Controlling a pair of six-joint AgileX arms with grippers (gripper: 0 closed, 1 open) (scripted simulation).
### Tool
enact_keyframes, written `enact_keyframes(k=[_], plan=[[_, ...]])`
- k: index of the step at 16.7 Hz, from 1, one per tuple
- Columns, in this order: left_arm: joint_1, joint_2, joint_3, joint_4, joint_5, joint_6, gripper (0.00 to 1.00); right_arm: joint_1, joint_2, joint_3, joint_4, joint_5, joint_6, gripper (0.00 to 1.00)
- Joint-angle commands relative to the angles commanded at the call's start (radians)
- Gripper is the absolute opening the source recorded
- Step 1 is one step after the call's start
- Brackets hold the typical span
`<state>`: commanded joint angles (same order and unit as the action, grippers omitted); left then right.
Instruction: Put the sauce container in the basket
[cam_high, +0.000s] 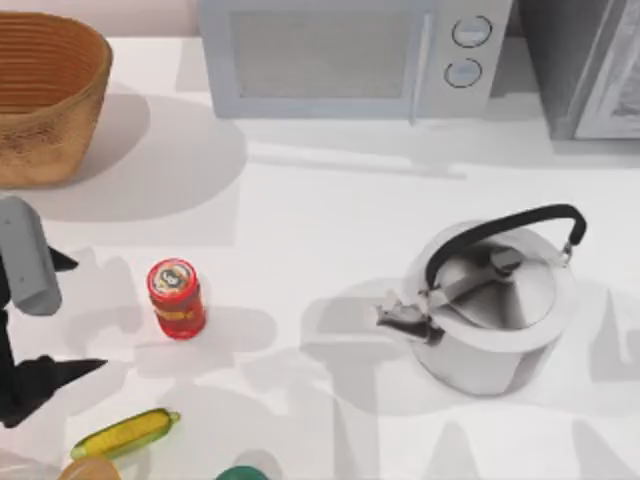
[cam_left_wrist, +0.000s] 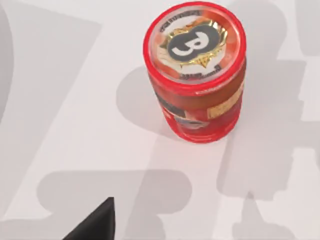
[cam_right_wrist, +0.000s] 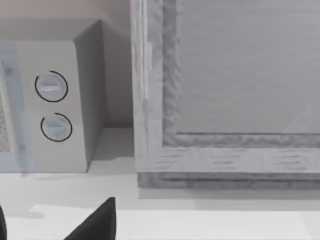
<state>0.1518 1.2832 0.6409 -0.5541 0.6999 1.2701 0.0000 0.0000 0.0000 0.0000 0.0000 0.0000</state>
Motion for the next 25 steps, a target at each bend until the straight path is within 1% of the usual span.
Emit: enact_keyframes(k=[4, 7, 10, 12, 14, 16, 22, 25], plan=[[0.028, 0.347, 0.161, -0.145, 0.228, 0.326, 1.00, 0.000, 0.000, 0.000, 0.000, 0.000, 0.000, 1.00], [0.049, 0.576, 0.265, -0.241, 0.383, 0.537, 1.00, 0.000, 0.000, 0.000, 0.000, 0.000, 0.000, 1.00], [0.068, 0.761, 0.347, -0.318, 0.510, 0.703, 1.00, 0.000, 0.000, 0.000, 0.000, 0.000, 0.000, 1.00], [0.079, 0.854, 0.388, -0.357, 0.574, 0.785, 1.00, 0.000, 0.000, 0.000, 0.000, 0.000, 0.000, 1.00], [0.088, 0.914, 0.414, -0.382, 0.616, 0.837, 1.00, 0.000, 0.000, 0.000, 0.000, 0.000, 0.000, 1.00], [0.093, 0.941, 0.426, -0.393, 0.635, 0.860, 1.00, 0.000, 0.000, 0.000, 0.000, 0.000, 0.000, 1.00], [0.087, 0.938, 0.423, -0.390, 0.633, 0.857, 1.00, 0.000, 0.000, 0.000, 0.000, 0.000, 0.000, 1.00], [0.074, 0.930, 0.409, -0.326, 0.643, 0.800, 1.00, 0.000, 0.000, 0.000, 0.000, 0.000, 0.000, 1.00]])
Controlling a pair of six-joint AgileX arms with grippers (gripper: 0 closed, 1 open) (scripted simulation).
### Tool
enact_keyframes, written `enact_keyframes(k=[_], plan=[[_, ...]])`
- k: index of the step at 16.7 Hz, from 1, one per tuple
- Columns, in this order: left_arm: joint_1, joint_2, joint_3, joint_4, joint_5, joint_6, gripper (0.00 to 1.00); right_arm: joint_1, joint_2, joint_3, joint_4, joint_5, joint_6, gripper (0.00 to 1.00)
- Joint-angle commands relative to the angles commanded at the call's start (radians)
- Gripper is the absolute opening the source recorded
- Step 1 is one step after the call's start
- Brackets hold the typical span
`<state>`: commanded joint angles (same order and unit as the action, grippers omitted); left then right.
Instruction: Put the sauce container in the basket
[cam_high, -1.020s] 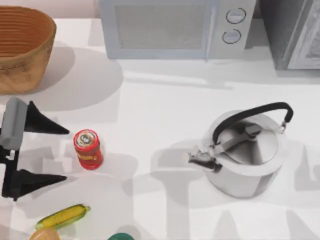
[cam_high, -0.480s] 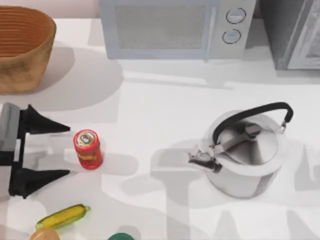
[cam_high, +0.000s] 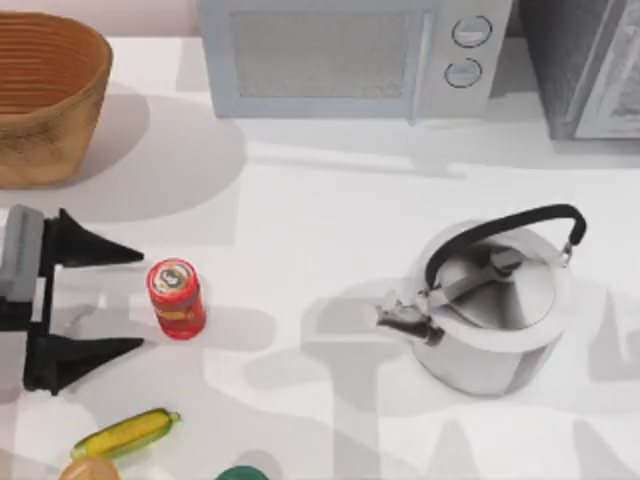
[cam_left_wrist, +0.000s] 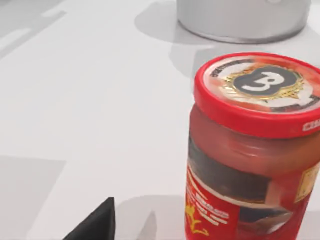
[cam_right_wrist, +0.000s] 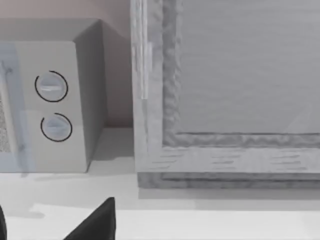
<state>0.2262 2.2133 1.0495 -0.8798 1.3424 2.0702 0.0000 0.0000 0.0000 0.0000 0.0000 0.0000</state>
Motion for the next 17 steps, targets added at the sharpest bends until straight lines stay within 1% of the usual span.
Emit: enact_keyframes(k=[2, 4, 12, 14, 17], plan=[[-0.019, -0.007, -0.023, 0.093, 0.009, -0.080, 1.00, 0.000, 0.000, 0.000, 0.000, 0.000, 0.000, 1.00], [-0.044, -0.014, -0.056, 0.223, 0.017, -0.189, 1.00, 0.000, 0.000, 0.000, 0.000, 0.000, 0.000, 1.00], [-0.161, -0.057, -0.216, 0.863, 0.022, -0.719, 1.00, 0.000, 0.000, 0.000, 0.000, 0.000, 0.000, 1.00], [-0.184, -0.072, -0.245, 0.972, 0.015, -0.816, 1.00, 0.000, 0.000, 0.000, 0.000, 0.000, 0.000, 1.00], [-0.204, -0.088, -0.269, 1.055, 0.008, -0.896, 1.00, 0.000, 0.000, 0.000, 0.000, 0.000, 0.000, 1.00]])
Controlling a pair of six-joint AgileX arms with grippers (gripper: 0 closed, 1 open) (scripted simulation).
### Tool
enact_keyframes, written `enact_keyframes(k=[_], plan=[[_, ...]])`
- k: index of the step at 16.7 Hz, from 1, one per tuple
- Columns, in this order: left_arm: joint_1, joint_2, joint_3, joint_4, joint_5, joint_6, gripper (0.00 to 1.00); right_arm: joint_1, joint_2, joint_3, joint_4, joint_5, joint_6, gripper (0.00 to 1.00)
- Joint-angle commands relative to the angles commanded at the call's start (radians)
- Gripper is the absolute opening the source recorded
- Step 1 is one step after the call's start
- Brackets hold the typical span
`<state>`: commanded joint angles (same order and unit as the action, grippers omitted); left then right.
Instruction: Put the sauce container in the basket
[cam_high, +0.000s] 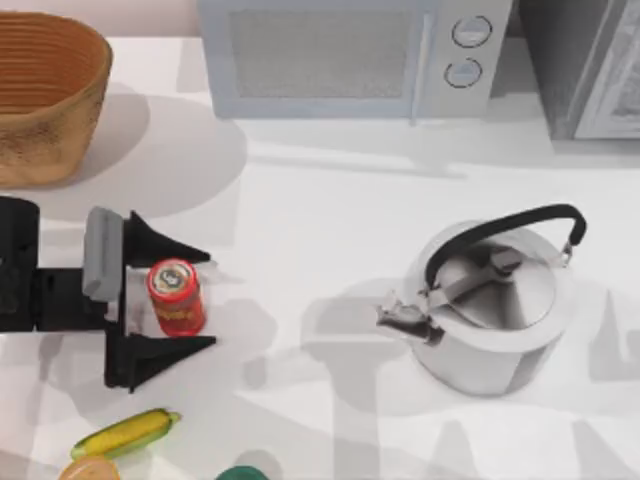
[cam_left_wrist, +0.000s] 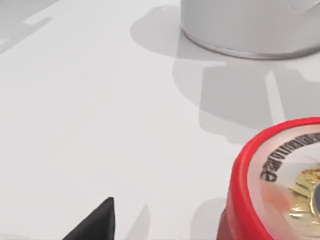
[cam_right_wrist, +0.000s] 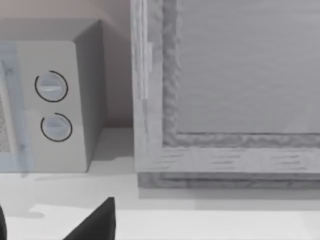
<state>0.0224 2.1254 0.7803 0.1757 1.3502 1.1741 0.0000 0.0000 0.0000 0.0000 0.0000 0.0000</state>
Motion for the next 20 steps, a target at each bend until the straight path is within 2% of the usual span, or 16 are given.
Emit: enact_keyframes(k=[5, 18, 20], plan=[[-0.002, -0.001, -0.002, 0.006, -0.001, -0.006, 1.00, 0.000, 0.000, 0.000, 0.000, 0.000, 0.000, 1.00], [-0.002, -0.001, -0.002, 0.006, -0.001, -0.006, 0.02, 0.000, 0.000, 0.000, 0.000, 0.000, 0.000, 1.00], [-0.002, -0.001, -0.002, 0.006, -0.001, -0.006, 0.00, 0.000, 0.000, 0.000, 0.000, 0.000, 0.000, 1.00]])
